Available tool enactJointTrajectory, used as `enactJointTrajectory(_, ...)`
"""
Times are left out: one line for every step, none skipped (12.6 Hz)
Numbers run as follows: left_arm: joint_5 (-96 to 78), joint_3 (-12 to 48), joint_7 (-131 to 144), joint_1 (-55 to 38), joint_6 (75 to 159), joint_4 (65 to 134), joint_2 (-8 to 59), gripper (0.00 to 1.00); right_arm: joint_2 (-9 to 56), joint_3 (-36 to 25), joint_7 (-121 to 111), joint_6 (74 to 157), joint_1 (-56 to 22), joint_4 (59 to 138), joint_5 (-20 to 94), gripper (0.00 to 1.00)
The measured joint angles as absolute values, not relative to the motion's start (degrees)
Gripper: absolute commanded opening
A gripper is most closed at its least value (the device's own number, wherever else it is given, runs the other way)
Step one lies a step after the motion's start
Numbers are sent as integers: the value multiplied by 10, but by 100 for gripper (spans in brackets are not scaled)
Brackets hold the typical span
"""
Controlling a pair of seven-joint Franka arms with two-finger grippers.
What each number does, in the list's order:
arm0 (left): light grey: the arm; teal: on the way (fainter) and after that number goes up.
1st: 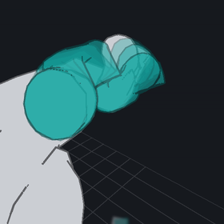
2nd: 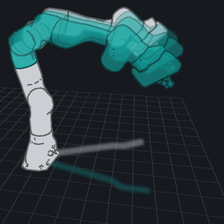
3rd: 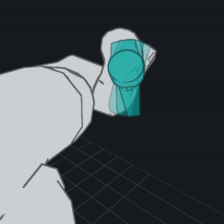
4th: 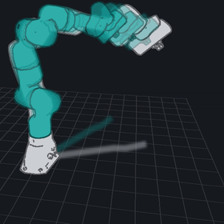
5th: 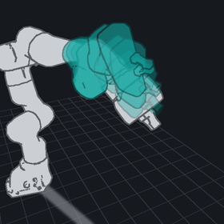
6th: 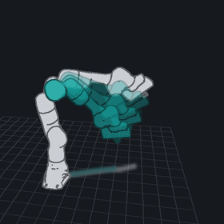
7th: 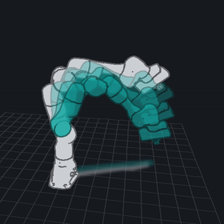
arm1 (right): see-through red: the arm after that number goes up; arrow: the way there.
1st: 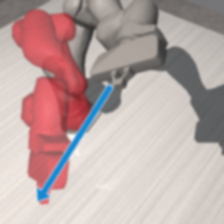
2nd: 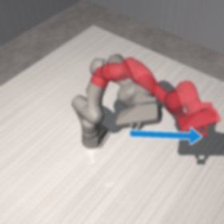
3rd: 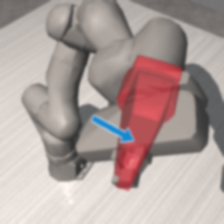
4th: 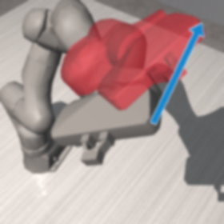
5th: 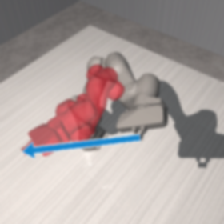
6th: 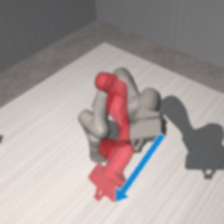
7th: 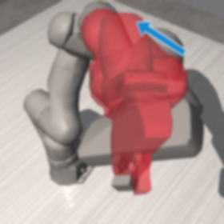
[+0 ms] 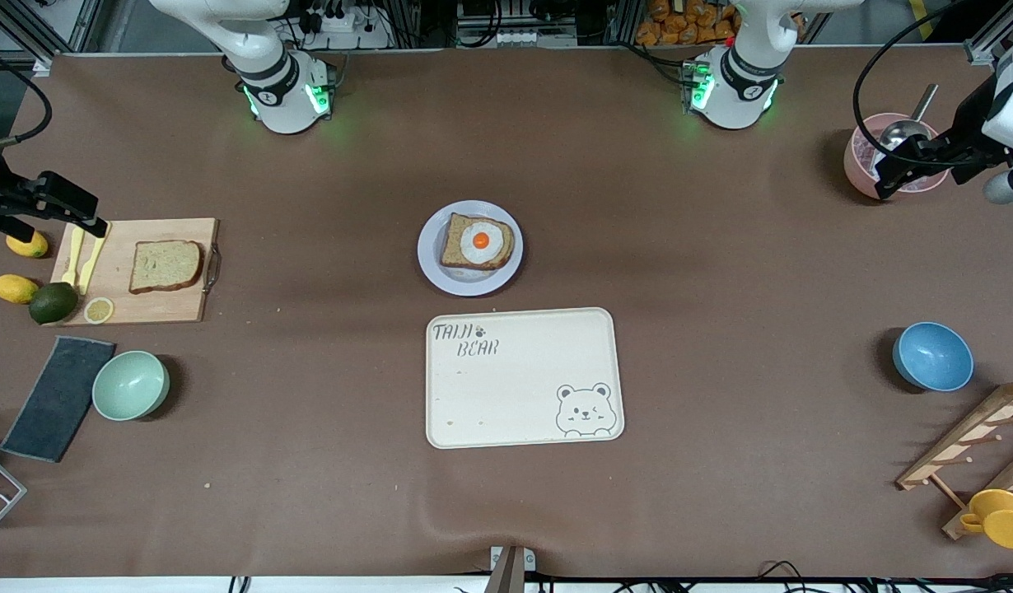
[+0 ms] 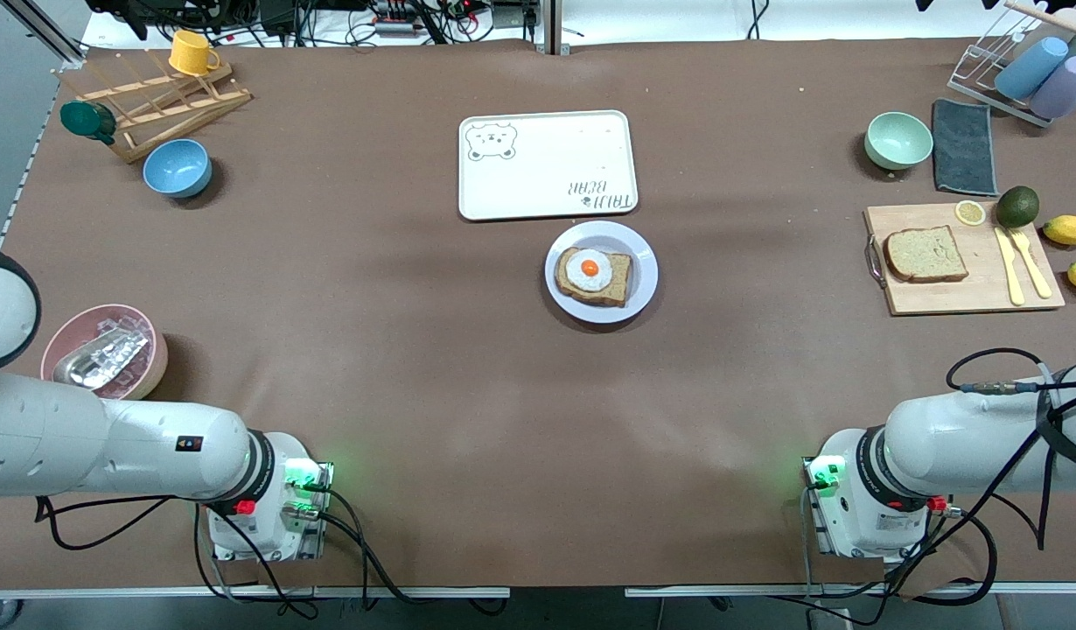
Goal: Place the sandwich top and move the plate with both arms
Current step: 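Move the right gripper toward the bread slice on the cutting board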
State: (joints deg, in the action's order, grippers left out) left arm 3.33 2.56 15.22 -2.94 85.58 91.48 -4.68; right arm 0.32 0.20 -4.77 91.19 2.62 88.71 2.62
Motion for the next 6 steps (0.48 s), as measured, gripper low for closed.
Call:
enactJointTrajectory(33, 25, 152, -29, 855, 915, -46, 100, 3, 2, -48, 912, 26, 887, 26, 100)
enactJointTrajectory(33, 25, 152, -29, 854, 915, -46, 100, 3, 2, -48, 912, 26, 887, 26, 100)
enactJointTrajectory(33, 25, 152, -29, 853, 915, -45, 100, 3, 2, -48, 912, 26, 887, 26, 100)
enactJointTrajectory(33, 25, 152, -29, 853, 915, -43, 100, 3, 2, -48, 912, 26, 887, 26, 100)
enactJointTrajectory(33, 25, 152, -29, 853, 915, -41, 100, 3, 2, -48, 912, 26, 887, 26, 100)
enactJointTrajectory(33, 25, 152, -29, 851, 915, -40, 100, 3, 2, -48, 912, 26, 887, 26, 100)
